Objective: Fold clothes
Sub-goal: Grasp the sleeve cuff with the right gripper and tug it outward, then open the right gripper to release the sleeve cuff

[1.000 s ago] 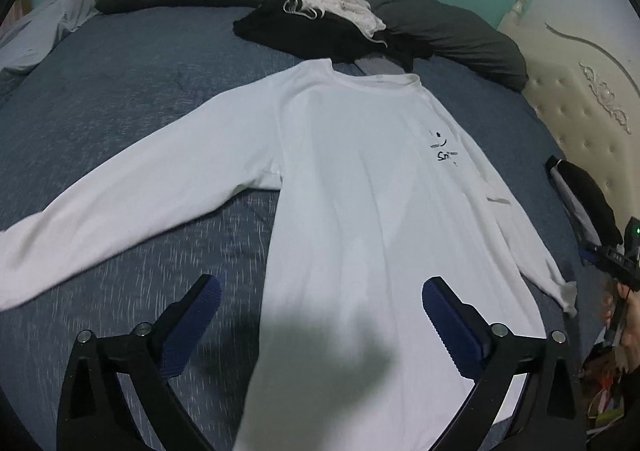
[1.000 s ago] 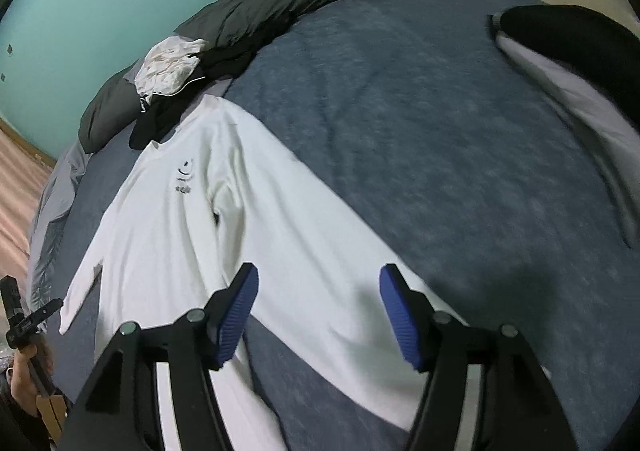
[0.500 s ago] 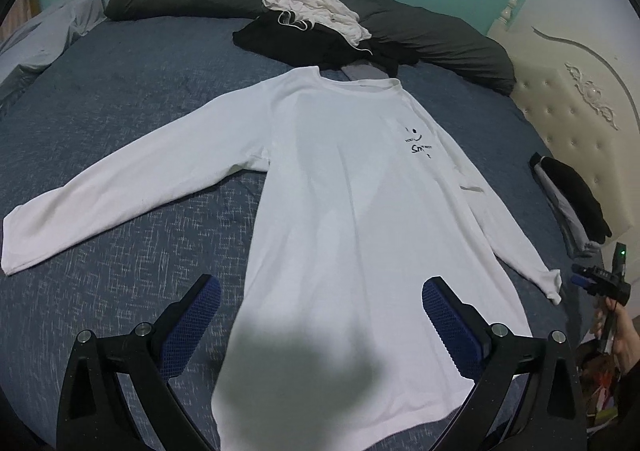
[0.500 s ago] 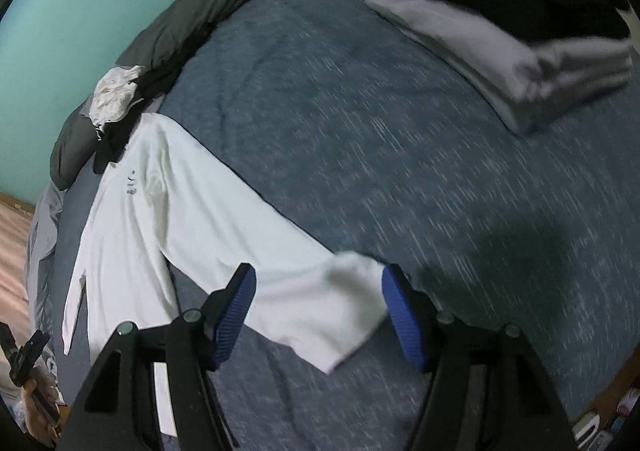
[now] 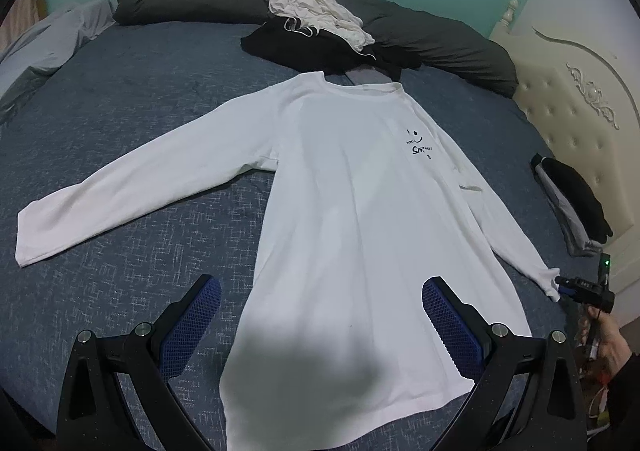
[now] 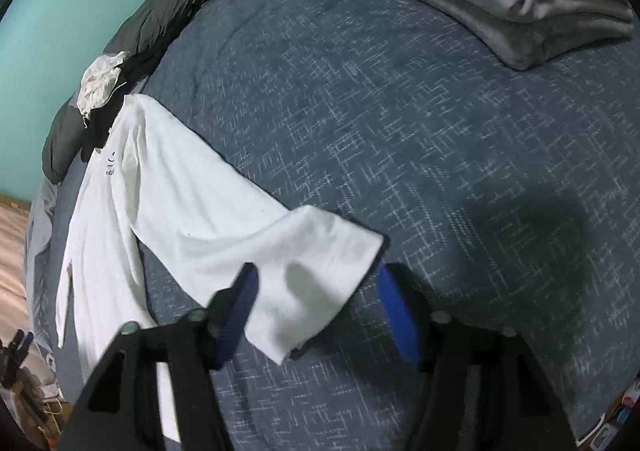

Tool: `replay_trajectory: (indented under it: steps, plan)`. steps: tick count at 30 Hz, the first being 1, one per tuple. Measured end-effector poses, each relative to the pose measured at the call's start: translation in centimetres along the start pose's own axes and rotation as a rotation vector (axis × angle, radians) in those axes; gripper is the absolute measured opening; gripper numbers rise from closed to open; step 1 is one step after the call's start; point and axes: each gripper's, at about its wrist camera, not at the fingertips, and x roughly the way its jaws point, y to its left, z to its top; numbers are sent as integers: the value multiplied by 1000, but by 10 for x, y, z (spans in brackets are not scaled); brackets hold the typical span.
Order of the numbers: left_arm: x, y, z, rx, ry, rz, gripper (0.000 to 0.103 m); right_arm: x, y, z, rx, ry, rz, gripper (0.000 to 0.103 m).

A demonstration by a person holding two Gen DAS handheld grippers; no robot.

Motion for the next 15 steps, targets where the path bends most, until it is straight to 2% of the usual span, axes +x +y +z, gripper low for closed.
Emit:
replay_trajectory:
  steps: [1, 3, 5, 15]
  plan:
    - [-1, 0, 0, 3, 0, 3, 103, 1, 1, 0, -10, -1, -10, 45]
    - [-3, 0, -1, 8, -1, 10, 103, 3, 2, 0, -28, -7, -28, 22]
    - [-4, 2, -1, 4, -1, 15, 103, -1, 2, 0, -36, -28, -26, 9]
    - [-7, 0, 1, 13, 4, 16, 103, -48, -1, 13, -76, -189, -15, 5]
